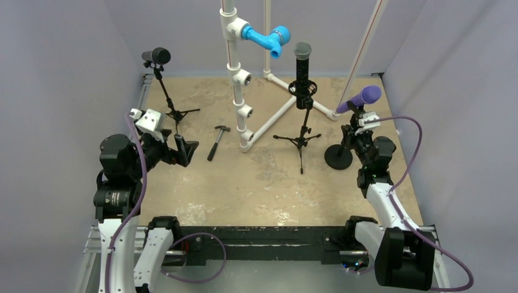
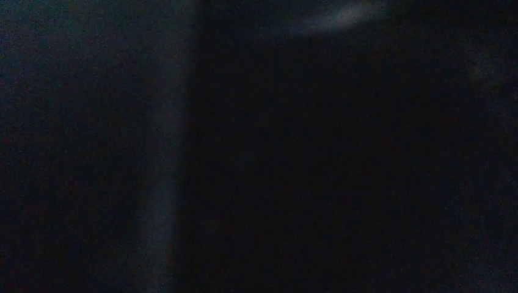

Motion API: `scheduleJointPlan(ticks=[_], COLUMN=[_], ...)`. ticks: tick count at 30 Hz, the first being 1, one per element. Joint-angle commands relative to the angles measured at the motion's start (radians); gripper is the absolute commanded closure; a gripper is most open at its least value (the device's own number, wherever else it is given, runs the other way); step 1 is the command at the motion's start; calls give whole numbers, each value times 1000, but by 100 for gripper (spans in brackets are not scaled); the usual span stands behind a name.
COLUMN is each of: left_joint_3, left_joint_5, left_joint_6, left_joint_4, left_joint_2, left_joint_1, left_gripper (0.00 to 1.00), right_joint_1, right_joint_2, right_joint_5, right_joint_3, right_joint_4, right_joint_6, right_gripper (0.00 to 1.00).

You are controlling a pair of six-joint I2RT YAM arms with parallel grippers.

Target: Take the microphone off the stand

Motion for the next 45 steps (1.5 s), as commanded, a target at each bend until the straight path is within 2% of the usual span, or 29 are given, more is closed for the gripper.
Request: scheduleJointPlan(ticks=[1,9,21,29,36,43,45], left_joint_3=[46,61,70,70,88,109,110], left_joint_5=[87,133,149,160,193,231,286], left_joint_6=[12,1,-15,-25,-29,29,36], left_joint_4=[44,75,87,103,133,132,128], left_joint_2=[10,29,56,76,104,135,142], left_joint_1=[6,6,4,3,-23,-146,-165], left_gripper=[0,0,0,0,0,0,0], right_joint_1=[-2,-2,-1,27,98,259,300], right_joint_2=[-32,-144,-248,-284,-292,-247,-225], right_joint_5=[-148,-304,-382,-474,-557,-567,-574], right_joint_3=[40,164,294,351,385,430,433], right_joint_4=[-126,-448,-681,-726,-738,-717,-700], right_joint_6=[22,-26,-60,-63,-63,-55,-51], right_gripper=[100,100,100,100,100,100,100])
